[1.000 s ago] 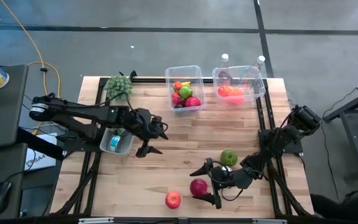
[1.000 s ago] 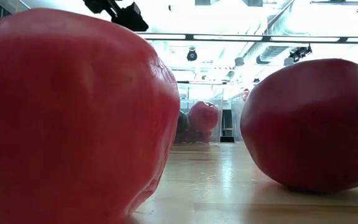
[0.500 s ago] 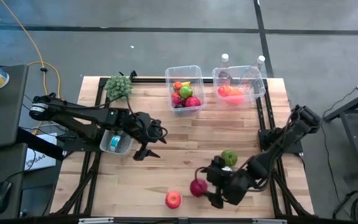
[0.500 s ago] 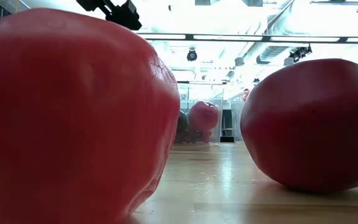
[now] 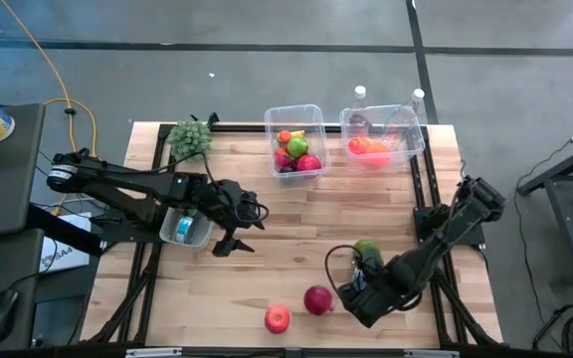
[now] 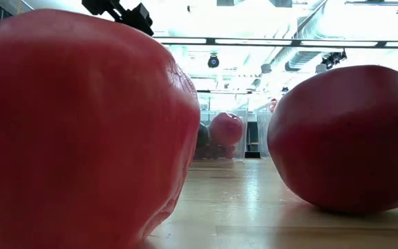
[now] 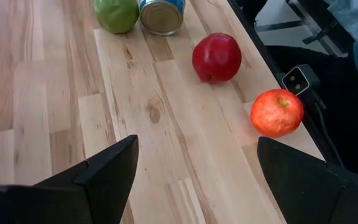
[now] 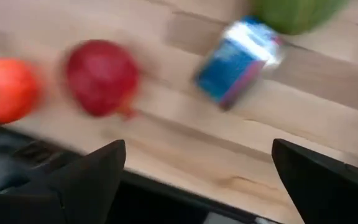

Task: Pick & Place Food Item
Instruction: Put the blue tuna can into the gray bin

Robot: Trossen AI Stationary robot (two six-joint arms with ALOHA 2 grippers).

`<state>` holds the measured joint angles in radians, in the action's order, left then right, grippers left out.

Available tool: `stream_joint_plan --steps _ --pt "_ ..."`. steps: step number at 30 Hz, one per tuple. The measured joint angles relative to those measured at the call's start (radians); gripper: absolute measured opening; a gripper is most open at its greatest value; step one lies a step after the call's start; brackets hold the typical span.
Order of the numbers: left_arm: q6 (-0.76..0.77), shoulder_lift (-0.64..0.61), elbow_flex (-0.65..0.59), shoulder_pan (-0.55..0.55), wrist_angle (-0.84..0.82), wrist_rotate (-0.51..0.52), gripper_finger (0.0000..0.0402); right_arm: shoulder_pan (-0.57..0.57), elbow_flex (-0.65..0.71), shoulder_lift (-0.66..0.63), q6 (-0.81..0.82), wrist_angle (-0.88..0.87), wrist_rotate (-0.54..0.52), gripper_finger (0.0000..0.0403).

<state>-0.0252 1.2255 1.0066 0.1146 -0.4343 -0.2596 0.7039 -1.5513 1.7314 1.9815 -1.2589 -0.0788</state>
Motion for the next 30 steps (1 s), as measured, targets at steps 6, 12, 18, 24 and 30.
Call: stream_joint_plan --steps 6,12,18,24,30 --pt "-0.004 0.0 0.0 0.0 0.0 0.0 0.0319 -0.006 -0.001 0.052 -0.009 -0.046 -0.101 0.0394" --pt "-0.06 0.0 0.0 -0.011 0.029 0.0 0.0319 -0.01 0.0 0.081 0.066 -0.135 -0.037 0.0394" --pt "-0.076 0.0 0.0 -0.049 0.029 0.0 0.032 -0.009 0.0 0.086 0.093 -0.156 0.004 0.0394" --pt "-0.102 0.0 0.0 -0.081 0.016 -0.001 0.0319 -0.011 0.0 0.086 0.038 -0.146 0.003 0.0394" --pt "-0.136 0.0 0.0 -0.111 0.017 -0.003 0.0319 -0.01 0.0 0.086 -0.019 -0.125 -0.018 0.0394"
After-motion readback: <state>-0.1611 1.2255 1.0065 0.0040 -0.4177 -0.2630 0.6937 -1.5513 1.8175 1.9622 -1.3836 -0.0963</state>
